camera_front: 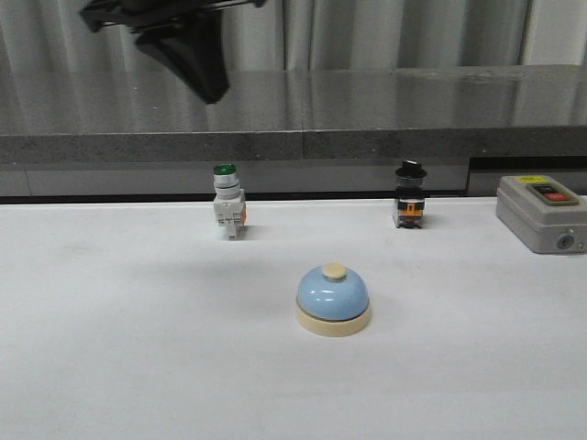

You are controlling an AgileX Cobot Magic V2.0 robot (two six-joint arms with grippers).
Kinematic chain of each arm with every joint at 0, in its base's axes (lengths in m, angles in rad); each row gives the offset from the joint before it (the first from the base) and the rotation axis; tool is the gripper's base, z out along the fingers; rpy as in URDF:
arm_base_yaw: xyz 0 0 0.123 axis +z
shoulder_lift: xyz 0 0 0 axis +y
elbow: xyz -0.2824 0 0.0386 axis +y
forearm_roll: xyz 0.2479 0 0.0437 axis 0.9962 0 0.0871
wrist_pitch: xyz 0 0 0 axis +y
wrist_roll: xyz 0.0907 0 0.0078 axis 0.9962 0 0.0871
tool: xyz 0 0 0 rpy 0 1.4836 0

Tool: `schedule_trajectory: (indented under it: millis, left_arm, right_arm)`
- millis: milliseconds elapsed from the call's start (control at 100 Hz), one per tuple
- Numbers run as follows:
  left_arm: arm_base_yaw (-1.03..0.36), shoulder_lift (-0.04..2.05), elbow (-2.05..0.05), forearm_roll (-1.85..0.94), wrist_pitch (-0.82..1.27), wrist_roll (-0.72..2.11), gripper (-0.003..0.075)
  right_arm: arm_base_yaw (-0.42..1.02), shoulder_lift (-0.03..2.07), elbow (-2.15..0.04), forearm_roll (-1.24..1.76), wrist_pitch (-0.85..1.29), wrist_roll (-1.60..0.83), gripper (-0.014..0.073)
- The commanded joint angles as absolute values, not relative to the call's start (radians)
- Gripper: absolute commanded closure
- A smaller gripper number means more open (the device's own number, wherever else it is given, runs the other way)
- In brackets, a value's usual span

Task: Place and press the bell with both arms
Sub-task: 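Open the left gripper and withdraw it from the bell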

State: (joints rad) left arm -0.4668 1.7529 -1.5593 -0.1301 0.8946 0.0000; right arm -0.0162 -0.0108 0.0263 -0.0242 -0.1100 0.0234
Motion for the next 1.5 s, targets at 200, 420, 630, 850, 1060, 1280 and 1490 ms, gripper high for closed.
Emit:
schedule_trajectory:
  millis: [200, 420, 630, 850, 1060, 1280, 1490]
  left_arm:
    - [-0.275, 1.473, -1.326, -0.139, 0.747, -0.019, 0.0741]
    - [-0.157, 1.280, -1.085, -0.139, 0.649, -0.019, 0.0741]
    - [-0.066, 1.086, -0.893, -0.139, 0.604, -0.019, 0.0741]
    - [-0.046, 0.865, -0.715, -0.137, 0.493, -0.019, 0.0741]
    - [-0.046, 0.646, -0.582, -0.137, 0.428, -0.019, 0.0741]
    - [-0.046, 0.417, -0.474, -0.137, 0.405, -0.019, 0.0741]
    - [-0.046, 0.231, -0.386, -0.137, 0.455, -0.019, 0.0741]
  right_arm:
    - [-0.022, 0.000, 0.011, -0.029, -0.191, 0.021, 0.0653]
    - [-0.022, 0.000, 0.011, -0.029, -0.191, 0.021, 0.0653]
    - [-0.022, 0.000, 0.011, -0.029, -0.191, 0.021, 0.0653]
    - [-0.022, 0.000, 0.011, -0.029, -0.191, 0.021, 0.0653]
    - [-0.022, 0.000, 0.011, -0.029, -0.191, 0.021, 0.0653]
    - [-0.022, 0.000, 0.011, -0.029, -0.191, 0.021, 0.0653]
    - [-0.022, 0.000, 0.011, -0.029, -0.191, 0.021, 0.0653]
